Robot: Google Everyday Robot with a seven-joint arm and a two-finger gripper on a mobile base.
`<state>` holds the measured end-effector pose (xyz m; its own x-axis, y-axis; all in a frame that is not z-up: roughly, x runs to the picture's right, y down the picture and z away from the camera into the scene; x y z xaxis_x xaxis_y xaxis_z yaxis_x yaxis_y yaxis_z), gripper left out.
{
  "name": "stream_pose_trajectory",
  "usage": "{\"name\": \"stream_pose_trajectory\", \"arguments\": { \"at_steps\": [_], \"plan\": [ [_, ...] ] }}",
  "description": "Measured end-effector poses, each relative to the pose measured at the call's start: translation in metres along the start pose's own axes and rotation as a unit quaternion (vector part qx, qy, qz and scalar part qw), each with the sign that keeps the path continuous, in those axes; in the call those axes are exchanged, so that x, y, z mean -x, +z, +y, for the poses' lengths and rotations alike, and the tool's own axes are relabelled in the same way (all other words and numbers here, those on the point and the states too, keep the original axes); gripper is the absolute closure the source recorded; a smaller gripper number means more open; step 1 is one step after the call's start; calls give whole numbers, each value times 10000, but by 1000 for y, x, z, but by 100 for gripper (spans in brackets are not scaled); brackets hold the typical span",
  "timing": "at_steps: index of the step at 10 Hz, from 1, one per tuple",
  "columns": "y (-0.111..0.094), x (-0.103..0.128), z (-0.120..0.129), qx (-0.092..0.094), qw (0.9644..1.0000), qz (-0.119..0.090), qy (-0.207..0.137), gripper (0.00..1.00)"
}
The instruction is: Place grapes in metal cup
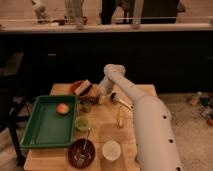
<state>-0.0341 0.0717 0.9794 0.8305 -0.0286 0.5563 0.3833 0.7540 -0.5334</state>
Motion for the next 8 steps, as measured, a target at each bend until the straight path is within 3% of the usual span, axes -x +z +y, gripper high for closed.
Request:
{"name": "stream_pose_trajectory", "arguments": {
  "at_steps": [1, 2, 8],
  "plan": [
    [0, 1, 0, -15, 10000, -7, -26, 98],
    [-2, 1, 1, -34, 10000, 2, -47, 100],
    [-50, 10, 5, -463, 9978, 350, -304, 100]
  ]
}}
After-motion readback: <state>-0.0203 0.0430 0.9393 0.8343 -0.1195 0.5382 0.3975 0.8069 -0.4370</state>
